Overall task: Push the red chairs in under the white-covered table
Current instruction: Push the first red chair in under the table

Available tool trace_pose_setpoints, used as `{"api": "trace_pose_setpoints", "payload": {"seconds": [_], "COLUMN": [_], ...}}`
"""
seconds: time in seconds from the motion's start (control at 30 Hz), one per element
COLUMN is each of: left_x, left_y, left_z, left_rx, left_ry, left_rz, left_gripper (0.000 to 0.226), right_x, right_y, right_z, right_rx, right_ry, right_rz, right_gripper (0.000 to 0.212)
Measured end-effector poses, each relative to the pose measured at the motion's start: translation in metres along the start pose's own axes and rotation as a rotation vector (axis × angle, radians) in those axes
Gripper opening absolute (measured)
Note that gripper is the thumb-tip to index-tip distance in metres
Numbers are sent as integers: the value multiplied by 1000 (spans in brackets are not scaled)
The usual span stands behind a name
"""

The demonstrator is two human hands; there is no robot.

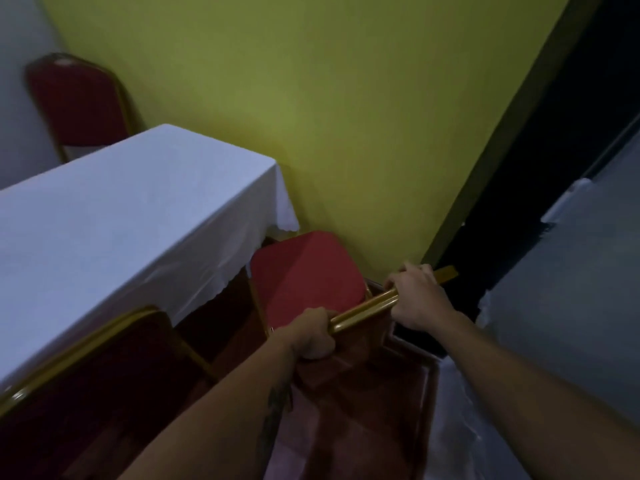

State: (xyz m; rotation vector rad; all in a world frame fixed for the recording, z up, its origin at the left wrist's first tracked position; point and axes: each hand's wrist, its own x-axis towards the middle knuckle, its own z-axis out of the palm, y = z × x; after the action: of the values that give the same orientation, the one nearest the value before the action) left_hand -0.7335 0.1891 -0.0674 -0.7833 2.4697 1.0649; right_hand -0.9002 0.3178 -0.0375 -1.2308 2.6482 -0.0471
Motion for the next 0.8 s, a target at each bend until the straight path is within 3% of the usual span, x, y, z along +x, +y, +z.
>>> {"api": "trace_pose_setpoints", "payload": {"seconds": [0.33,0.57,0.8], "left_x": [-36,-47,-41], "left_y": [-32,-52,-74], "left_z": [7,-1,-19], "left_rx": [-54,-165,-182], "left_ry": [30,58,86], "left_rz": [-62,-133,-149], "left_gripper": [53,57,60], "right_x": [-1,25,58], "right_y": [-37,-69,-94], "right_z": [1,-5,-7], "right_rx": [-9,-90,-128], "right_ry": [68,17,-34], "right_rz": [-241,-388,-418], "right_gripper": [34,36,40]}}
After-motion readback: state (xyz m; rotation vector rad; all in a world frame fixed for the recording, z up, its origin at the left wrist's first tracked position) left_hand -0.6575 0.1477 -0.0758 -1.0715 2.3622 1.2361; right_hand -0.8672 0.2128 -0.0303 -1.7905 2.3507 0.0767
